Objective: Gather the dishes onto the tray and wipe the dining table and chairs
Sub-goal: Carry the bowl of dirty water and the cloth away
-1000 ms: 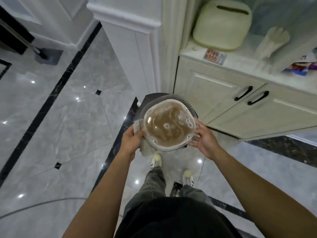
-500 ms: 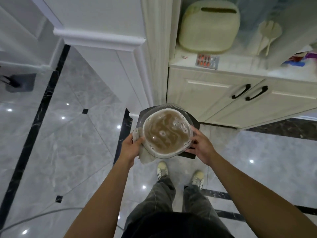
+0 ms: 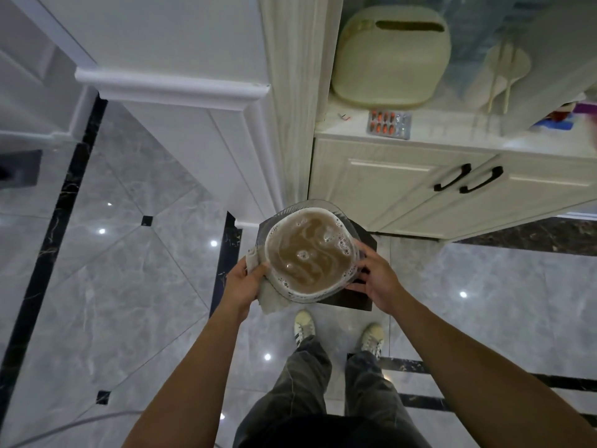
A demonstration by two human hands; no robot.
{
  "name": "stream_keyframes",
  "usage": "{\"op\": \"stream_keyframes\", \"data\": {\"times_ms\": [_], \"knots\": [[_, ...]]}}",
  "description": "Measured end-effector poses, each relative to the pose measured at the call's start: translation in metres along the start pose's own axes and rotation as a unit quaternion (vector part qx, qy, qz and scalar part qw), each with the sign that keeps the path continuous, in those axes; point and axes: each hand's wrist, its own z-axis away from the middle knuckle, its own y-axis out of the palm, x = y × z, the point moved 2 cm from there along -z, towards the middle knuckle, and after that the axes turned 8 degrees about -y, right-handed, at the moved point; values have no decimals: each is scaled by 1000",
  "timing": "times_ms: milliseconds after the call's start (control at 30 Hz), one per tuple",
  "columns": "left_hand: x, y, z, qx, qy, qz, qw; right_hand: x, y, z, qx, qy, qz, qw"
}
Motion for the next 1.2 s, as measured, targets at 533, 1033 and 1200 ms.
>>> {"op": "stream_keyframes", "data": {"times_ms": [533,1033,1200], "knots": [[-22,-27,15,-119,-22,-7,993,2,0,-1,-15,16,20,1000],[-28,8,30,-55,38,-16,998,4,1,1,-38,28,55,997],[-27,15,25,-78,39,-42,995,6,6,2,-46,29,53,997]]}}
